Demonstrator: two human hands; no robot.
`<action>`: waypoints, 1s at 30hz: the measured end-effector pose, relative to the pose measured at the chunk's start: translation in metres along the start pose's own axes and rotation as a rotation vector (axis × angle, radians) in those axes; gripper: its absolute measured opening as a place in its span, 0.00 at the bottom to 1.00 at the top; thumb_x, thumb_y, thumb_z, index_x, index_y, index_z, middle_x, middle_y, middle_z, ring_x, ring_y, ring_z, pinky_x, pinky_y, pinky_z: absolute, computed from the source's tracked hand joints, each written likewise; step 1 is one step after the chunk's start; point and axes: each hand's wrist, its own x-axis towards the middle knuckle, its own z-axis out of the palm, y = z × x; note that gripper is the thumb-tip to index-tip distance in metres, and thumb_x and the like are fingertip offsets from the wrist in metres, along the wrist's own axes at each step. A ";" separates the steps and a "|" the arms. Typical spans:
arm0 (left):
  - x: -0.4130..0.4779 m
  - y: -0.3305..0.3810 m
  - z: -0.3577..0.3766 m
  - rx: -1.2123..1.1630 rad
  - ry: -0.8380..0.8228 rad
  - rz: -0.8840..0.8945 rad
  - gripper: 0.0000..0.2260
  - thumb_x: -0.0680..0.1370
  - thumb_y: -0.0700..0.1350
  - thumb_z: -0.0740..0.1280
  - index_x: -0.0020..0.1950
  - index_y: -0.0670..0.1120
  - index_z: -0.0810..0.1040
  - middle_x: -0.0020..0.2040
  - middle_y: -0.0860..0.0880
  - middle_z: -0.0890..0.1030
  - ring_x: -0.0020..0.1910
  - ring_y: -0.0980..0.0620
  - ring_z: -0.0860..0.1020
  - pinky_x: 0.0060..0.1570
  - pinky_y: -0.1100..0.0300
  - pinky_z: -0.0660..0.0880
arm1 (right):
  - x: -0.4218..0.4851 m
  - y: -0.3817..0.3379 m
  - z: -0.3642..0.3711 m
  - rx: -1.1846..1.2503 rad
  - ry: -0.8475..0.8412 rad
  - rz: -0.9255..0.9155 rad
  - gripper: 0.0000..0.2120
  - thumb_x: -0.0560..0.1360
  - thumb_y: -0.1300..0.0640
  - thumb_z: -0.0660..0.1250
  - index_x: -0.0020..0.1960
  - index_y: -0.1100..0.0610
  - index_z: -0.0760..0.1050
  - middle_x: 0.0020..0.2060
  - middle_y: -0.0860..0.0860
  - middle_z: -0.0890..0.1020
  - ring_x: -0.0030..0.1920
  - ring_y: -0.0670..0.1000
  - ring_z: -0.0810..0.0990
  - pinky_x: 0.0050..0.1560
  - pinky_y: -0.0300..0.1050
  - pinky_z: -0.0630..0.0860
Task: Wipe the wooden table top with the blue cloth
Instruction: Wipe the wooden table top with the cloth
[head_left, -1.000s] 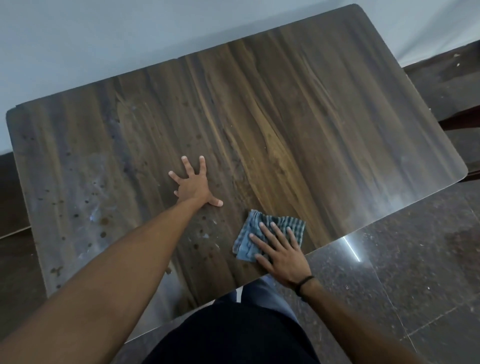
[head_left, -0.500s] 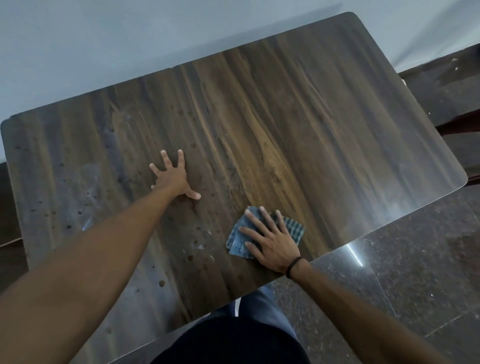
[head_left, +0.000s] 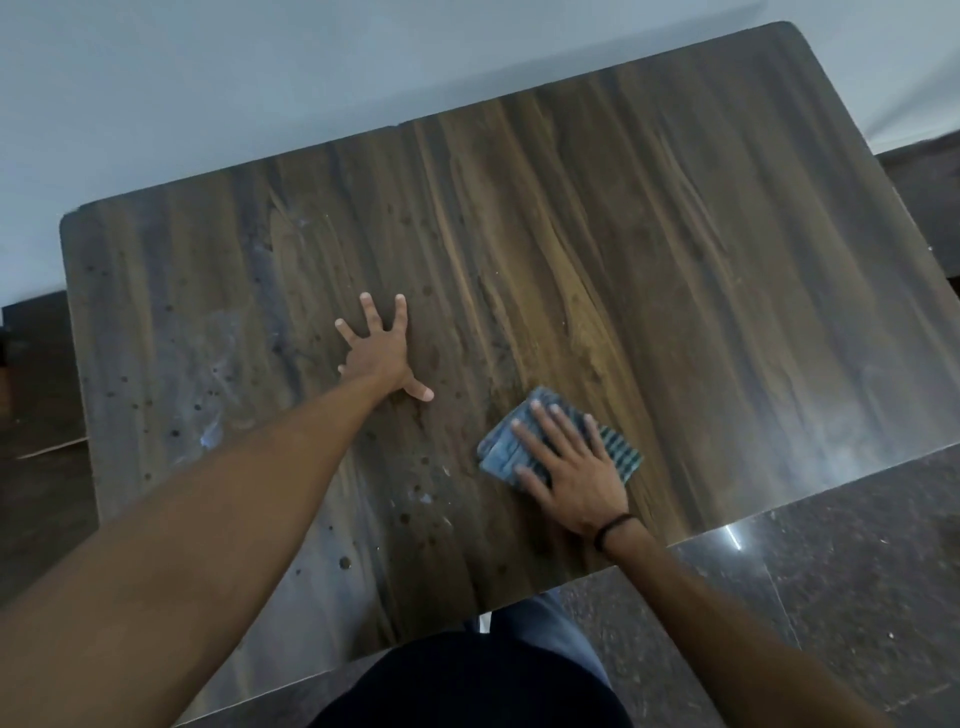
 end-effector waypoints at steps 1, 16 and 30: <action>0.000 0.000 0.000 -0.001 -0.001 0.001 0.68 0.63 0.54 0.84 0.79 0.59 0.29 0.77 0.46 0.23 0.76 0.28 0.34 0.68 0.25 0.62 | 0.009 0.003 -0.003 0.032 0.020 0.127 0.29 0.83 0.34 0.44 0.81 0.40 0.43 0.81 0.45 0.42 0.81 0.50 0.43 0.78 0.58 0.36; 0.000 0.000 0.000 -0.025 0.009 -0.002 0.68 0.62 0.54 0.84 0.79 0.60 0.30 0.77 0.48 0.24 0.77 0.28 0.34 0.66 0.24 0.63 | 0.051 0.002 -0.014 0.107 0.071 0.328 0.29 0.83 0.36 0.47 0.81 0.40 0.45 0.81 0.44 0.43 0.81 0.49 0.41 0.79 0.56 0.37; 0.000 -0.001 0.000 -0.002 0.030 0.006 0.68 0.62 0.55 0.84 0.79 0.60 0.31 0.78 0.47 0.25 0.77 0.28 0.35 0.67 0.26 0.64 | -0.041 -0.024 0.019 0.114 0.037 0.401 0.30 0.82 0.34 0.46 0.81 0.39 0.44 0.81 0.43 0.42 0.81 0.49 0.40 0.78 0.58 0.36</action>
